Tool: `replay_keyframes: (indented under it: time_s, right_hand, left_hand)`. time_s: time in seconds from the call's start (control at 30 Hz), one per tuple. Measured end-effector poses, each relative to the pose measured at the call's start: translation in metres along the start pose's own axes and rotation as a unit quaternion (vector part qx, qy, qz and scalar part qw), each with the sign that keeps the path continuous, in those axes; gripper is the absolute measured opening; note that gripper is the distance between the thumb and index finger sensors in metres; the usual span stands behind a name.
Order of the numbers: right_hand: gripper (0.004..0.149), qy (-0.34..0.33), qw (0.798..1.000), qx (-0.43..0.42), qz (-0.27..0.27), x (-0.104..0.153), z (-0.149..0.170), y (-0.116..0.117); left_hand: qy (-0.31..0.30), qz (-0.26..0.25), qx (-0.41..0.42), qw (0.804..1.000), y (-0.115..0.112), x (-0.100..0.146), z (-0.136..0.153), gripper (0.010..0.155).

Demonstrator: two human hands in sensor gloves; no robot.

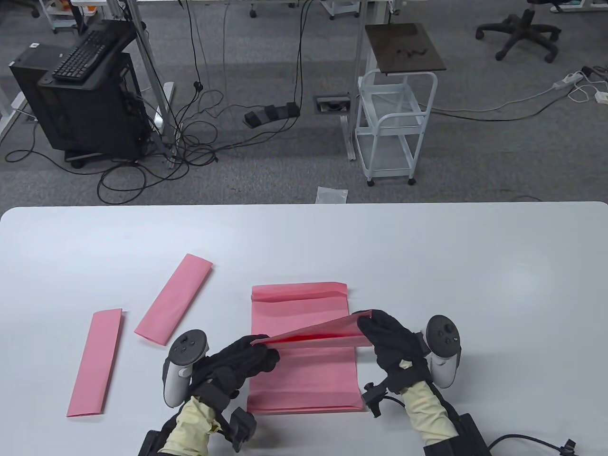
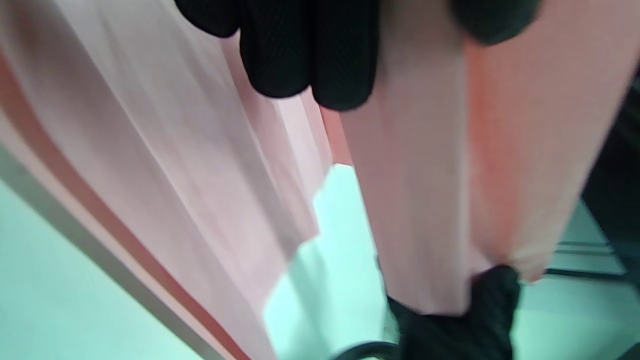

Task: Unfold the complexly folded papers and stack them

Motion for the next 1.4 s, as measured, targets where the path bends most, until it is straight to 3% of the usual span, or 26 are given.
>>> replay_keyframes:
  time_s: [0.07, 0.13, 0.17, 0.27, 0.4, 0.53, 0.77, 0.83, 1.03, 1.2, 1.4]
  right_hand:
    - [0.038, 0.000, 1.000, -0.008, -0.013, -0.001, 0.000, 0.004]
    - [0.038, 0.002, 1.000, -0.008, -0.012, -0.001, 0.001, 0.006]
    - [0.038, 0.005, 1.000, -0.002, -0.009, -0.001, 0.002, 0.006]
    - [0.038, 0.017, 1.000, 0.023, 0.010, -0.002, 0.004, 0.003]
    - [0.038, 0.054, 0.997, 0.018, 0.051, -0.005, 0.009, -0.013]
    - [0.038, 0.090, 0.994, 0.026, 0.054, -0.015, 0.016, -0.022]
    - [0.038, 0.124, 0.990, 0.053, 0.033, -0.037, 0.011, -0.008]
    - [0.038, 0.135, 0.988, 0.063, 0.025, -0.042, 0.008, -0.001]
    - [0.038, 0.146, 0.985, 0.087, 0.017, -0.052, 0.006, 0.005]
    - [0.038, 0.180, 0.981, 0.069, -0.011, -0.058, 0.011, 0.003]
    - [0.038, 0.172, 0.980, 0.091, 0.032, -0.064, 0.006, -0.009]
  left_hand:
    - [0.005, -0.032, 0.024, 0.999, 0.003, 0.001, 0.003, 0.063]
    - [0.013, -0.071, 0.031, 0.997, 0.007, 0.003, 0.003, 0.045]
    - [0.013, -0.081, 0.020, 0.996, 0.008, 0.004, 0.002, 0.043]
    - [0.000, -0.102, -0.015, 0.995, 0.008, 0.005, -0.003, 0.058]
    - [-0.016, -0.090, -0.069, 0.993, 0.004, 0.005, -0.011, 0.074]
    - [-0.043, -0.054, -0.116, 0.991, -0.005, 0.007, -0.017, 0.080]
    - [-0.136, -0.077, -0.202, 0.967, 0.004, 0.027, -0.032, 0.080]
    - [-0.142, -0.090, -0.207, 0.964, 0.010, 0.031, -0.029, 0.073]
    - [-0.128, -0.078, -0.163, 0.975, 0.015, 0.028, -0.020, 0.036]
    - [-0.116, -0.085, -0.215, 0.966, 0.012, 0.027, -0.020, 0.031]
    - [-0.061, -0.005, -0.293, 0.954, 0.001, 0.021, -0.010, 0.033]
Point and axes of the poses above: the tracker on the back of each hand, its own z axis roughly to the little-finger side, its own x axis roughly from the fingertips to the wrist, y = z × x, the point moved 5 cm from there along -x, roughly from the wrist to the fingertips, and after that the axes turned 3 degrees about z, right-handed, at the moved point
